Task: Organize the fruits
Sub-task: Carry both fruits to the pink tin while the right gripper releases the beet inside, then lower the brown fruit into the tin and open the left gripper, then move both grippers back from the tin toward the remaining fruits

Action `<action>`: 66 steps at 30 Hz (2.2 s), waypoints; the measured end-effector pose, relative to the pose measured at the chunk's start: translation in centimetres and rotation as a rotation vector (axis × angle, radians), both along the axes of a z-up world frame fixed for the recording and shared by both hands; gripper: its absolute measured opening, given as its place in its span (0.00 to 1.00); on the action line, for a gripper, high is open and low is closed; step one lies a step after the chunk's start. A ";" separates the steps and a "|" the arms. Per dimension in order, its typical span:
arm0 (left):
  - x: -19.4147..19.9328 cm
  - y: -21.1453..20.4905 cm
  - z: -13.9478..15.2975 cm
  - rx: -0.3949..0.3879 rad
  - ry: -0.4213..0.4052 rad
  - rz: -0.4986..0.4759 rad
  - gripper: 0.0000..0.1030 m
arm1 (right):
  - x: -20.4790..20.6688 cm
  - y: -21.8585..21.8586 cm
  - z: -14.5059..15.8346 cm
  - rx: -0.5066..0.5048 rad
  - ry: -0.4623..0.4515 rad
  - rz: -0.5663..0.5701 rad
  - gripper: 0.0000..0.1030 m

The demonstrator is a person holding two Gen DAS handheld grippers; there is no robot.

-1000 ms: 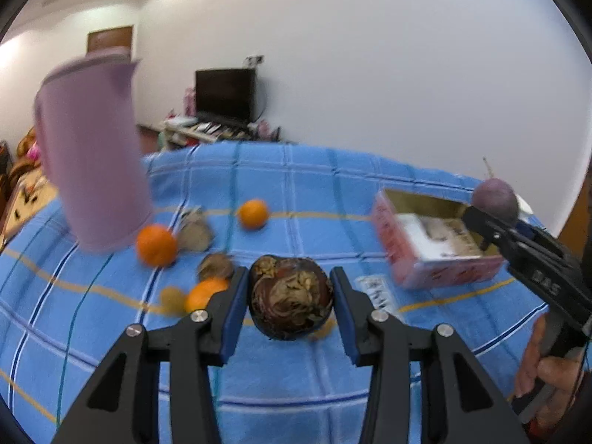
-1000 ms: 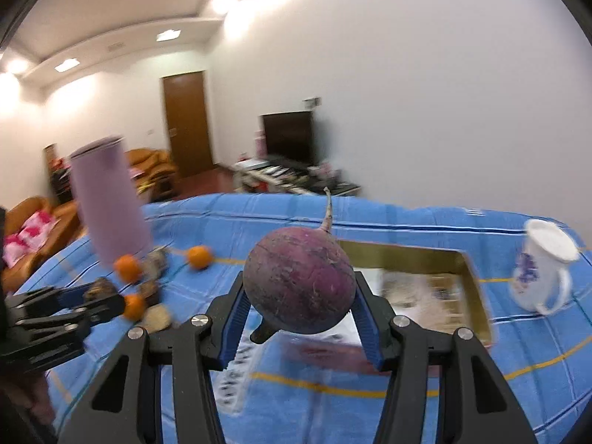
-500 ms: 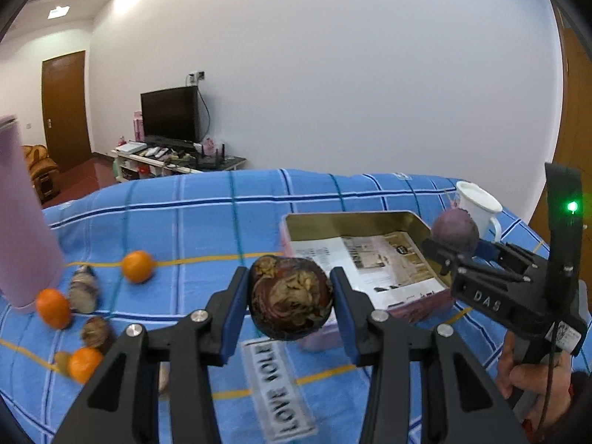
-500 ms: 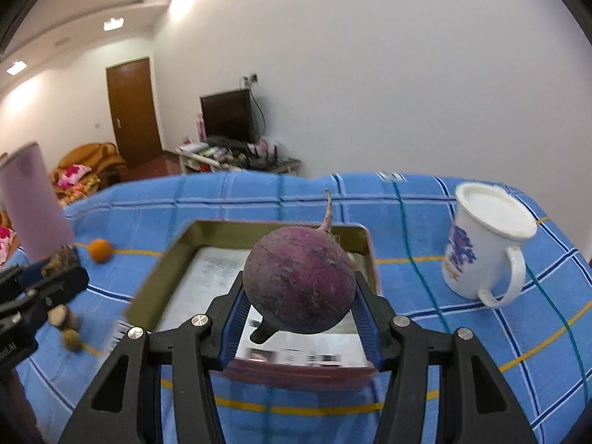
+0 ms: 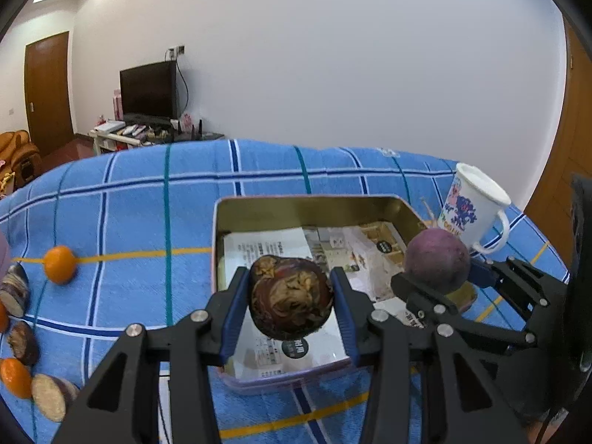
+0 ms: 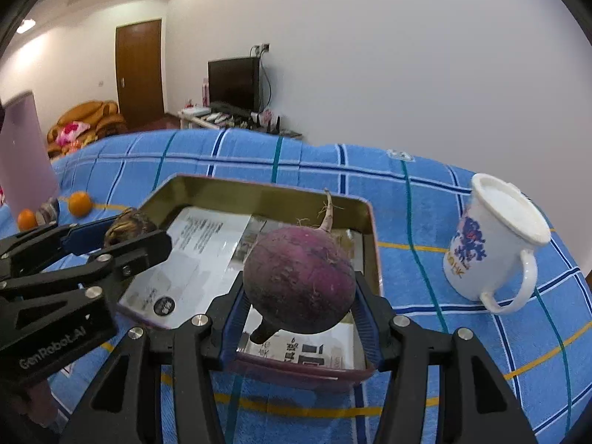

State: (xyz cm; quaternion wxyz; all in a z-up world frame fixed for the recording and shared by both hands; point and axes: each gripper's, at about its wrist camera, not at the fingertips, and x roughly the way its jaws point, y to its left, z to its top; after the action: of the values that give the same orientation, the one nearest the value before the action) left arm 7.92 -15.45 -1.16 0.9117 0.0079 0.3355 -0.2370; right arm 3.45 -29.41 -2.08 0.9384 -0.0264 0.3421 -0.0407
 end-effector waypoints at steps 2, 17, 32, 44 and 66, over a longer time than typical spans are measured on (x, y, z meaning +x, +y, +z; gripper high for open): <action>0.2 -0.1 -0.2 0.007 0.004 -0.002 0.44 | 0.3 0.2 -0.3 -0.004 0.015 0.007 0.53; 0.7 0.0 -0.7 -0.013 0.030 -0.014 0.45 | -0.2 0.0 -0.4 0.028 0.019 0.014 0.54; -0.1 2.0 1.2 -0.102 -0.024 -0.008 0.84 | -1.6 -0.8 1.6 0.025 -0.090 -0.028 0.67; -1.6 8.8 4.0 -0.067 -0.203 0.278 1.00 | -4.0 -5.2 3.6 0.252 -0.288 -0.146 0.78; -4.7 8.2 1.9 0.098 -0.276 0.299 1.00 | -6.2 -3.0 3.3 0.288 -0.396 -0.096 0.83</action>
State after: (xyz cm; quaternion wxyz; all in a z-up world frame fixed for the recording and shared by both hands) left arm 3.18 -7.25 0.70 0.9726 0.0346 0.2159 -0.0794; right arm -2.70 -32.42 1.26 0.9782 0.1326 0.1545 -0.0403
